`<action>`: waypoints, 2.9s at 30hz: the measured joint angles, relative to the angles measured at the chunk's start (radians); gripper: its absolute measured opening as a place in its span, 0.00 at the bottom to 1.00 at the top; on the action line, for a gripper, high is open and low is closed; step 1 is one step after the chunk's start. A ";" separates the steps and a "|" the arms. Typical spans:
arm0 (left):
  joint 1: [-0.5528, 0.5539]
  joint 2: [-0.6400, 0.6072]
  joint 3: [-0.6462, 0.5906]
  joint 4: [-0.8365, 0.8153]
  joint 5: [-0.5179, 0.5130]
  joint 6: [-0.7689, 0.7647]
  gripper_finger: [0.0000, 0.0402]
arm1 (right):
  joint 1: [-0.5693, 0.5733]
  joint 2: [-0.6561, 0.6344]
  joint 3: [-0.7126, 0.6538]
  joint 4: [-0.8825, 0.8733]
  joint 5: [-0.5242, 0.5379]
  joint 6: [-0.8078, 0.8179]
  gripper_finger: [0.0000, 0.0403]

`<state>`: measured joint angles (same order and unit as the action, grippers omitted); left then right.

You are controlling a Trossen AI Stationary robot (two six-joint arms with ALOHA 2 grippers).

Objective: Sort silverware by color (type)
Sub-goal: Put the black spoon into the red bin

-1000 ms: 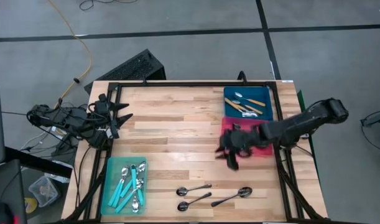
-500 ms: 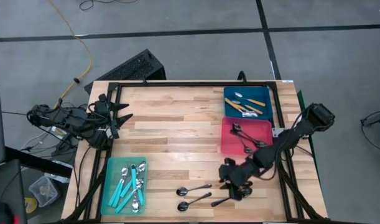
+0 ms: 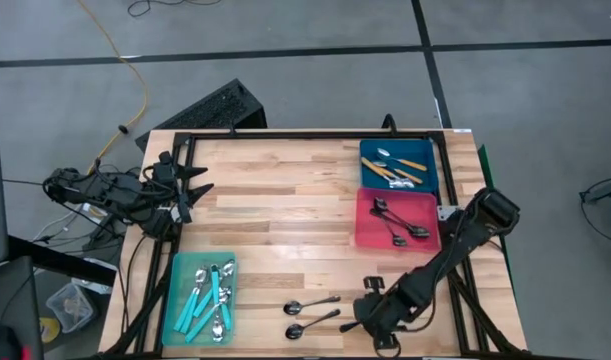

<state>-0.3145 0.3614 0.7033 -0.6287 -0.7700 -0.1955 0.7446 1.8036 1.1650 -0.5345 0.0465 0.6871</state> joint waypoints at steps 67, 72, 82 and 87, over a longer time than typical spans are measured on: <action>0.000 0.000 0.000 -0.010 0.000 -0.011 0.53 | -0.044 0.152 0.230 -0.335 0.091 -0.013 0.06; 0.000 0.000 0.000 -0.010 0.000 -0.011 0.53 | -0.069 0.151 0.269 -0.333 0.145 -0.092 0.06; 0.000 0.000 0.000 -0.010 0.000 -0.011 0.53 | -0.159 0.040 0.295 -0.279 0.307 -0.338 0.06; 0.000 0.000 0.000 -0.010 0.000 -0.010 0.53 | -0.232 -0.043 0.296 -0.240 0.404 -0.494 0.06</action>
<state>-0.3145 0.3614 0.7033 -0.6384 -0.7700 -0.2058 0.5125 1.7602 1.4609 -0.7740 0.4502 0.1927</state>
